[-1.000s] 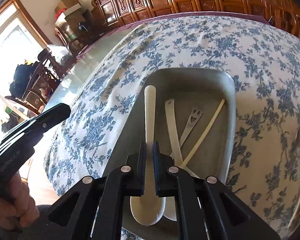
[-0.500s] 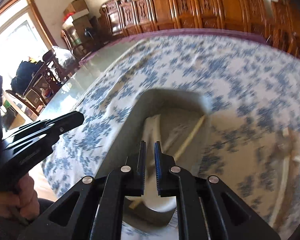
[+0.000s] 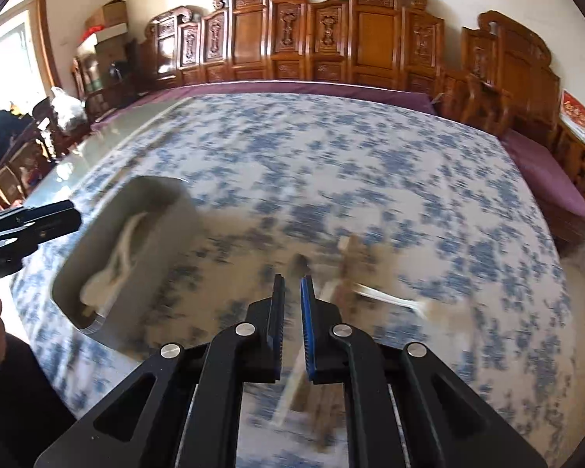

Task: Organize utensils
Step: 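Grasp a wooden chopstick with the right tool while the left tool returns to the pile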

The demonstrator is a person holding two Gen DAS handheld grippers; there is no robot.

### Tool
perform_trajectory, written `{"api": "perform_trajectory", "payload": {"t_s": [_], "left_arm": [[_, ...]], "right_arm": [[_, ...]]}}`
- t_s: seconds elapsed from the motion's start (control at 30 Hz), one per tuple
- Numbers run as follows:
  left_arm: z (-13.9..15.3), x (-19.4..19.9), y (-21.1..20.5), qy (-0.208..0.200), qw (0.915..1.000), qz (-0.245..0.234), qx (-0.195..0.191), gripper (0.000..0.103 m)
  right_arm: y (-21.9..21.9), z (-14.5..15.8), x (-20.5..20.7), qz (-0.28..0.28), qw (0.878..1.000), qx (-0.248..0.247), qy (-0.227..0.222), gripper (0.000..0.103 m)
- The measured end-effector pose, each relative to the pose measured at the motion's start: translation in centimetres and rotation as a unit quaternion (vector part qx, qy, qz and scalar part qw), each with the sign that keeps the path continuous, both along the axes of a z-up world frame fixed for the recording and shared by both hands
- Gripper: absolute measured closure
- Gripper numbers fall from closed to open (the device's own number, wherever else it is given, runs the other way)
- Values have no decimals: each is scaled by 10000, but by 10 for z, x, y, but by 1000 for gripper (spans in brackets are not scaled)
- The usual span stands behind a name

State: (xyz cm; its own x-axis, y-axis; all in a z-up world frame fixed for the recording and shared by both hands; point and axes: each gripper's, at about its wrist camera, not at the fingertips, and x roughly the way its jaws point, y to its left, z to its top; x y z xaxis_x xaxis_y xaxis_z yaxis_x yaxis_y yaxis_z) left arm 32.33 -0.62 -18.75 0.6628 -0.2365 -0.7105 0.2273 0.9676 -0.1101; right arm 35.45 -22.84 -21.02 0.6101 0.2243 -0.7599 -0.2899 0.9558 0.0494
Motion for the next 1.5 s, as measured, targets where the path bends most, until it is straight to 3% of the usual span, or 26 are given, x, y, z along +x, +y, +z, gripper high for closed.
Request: {"api": "perform_trajectory", "payload": {"t_s": [0.23, 0.4, 0.6, 0.97, 1.13, 1.23, 1.4, 1.5], "left_arm": [[-18, -2, -37, 286, 9992, -279, -37, 68], [-28, -7, -56, 358, 9986, -398, 43, 68], [-38, -8, -66, 449, 9978, -464, 157, 68], [-49, -9, -75, 474, 9976, -411, 306, 68], [-55, -10, -81, 493, 9968, -437, 463, 68], [-55, -10, -83, 506, 9967, -434, 460, 68], [-56, -11, -86, 505, 9963, -472, 518, 68], [-54, -11, -91, 503, 9961, -509, 523, 68]], "right_arm": [[-19, -45, 12, -49, 9988, -349, 349, 91], [-27, -69, 17, -166, 9978, -286, 567, 90], [-37, -75, 18, -328, 9969, -97, 707, 90], [-33, -68, 10, -172, 9988, 126, 447, 89], [-32, -71, 11, -51, 9984, 146, 547, 89], [-28, -76, 12, -120, 9980, -125, 605, 92], [-39, -75, 14, -256, 9974, 12, 670, 96], [-51, -66, 11, -395, 9979, 141, 490, 97]]}}
